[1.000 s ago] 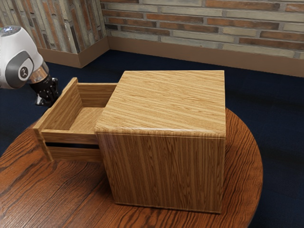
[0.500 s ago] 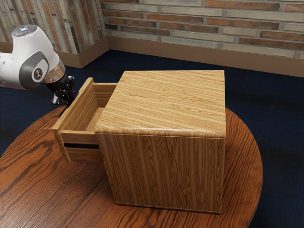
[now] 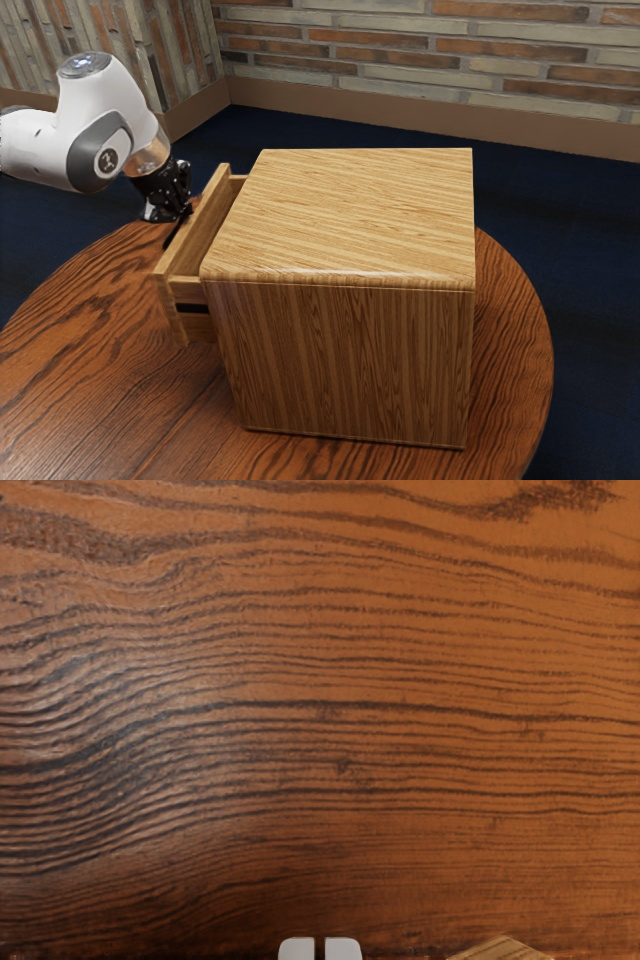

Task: Push the drawer handle with one arm to close the drawer

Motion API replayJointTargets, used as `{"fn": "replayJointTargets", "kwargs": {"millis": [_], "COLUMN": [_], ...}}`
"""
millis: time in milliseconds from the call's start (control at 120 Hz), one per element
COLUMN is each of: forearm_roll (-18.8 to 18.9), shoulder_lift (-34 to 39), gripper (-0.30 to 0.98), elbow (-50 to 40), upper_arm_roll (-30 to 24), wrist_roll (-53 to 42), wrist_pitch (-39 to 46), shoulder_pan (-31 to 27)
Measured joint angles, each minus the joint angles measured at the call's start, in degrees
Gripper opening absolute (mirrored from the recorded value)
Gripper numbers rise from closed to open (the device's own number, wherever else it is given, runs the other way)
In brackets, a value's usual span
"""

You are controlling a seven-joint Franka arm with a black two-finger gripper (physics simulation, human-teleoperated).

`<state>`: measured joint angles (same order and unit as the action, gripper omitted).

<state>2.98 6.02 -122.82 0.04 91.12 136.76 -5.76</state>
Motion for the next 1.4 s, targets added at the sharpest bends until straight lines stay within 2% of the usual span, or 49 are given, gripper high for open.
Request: {"fn": "replayJointTargets", "kwargs": {"millis": [983, 1117, 1233, 1300, 1400], "forearm_roll": [0.7, 0.4, 0.5, 0.2, -2.2], "shoulder_lift": [-5.1, 1.8, 13.8, 18.3, 19.4], "gripper": [-0.1, -0.1, -0.1, 0.04, 0.27], "elbow": [4.6, -2.0, -8.9, -8.2, -0.4], "upper_arm_roll": [-3.3, -2.4, -2.1, -1.6, -0.9], "wrist_roll": [3.6, 4.1, 4.5, 4.3, 3.9], "wrist_pitch": [2.3, 2.3, -0.5, -6.9, -17.6], "shoulder_pan": [3.3, 3.1, -0.9, -3.2, -4.0]}}
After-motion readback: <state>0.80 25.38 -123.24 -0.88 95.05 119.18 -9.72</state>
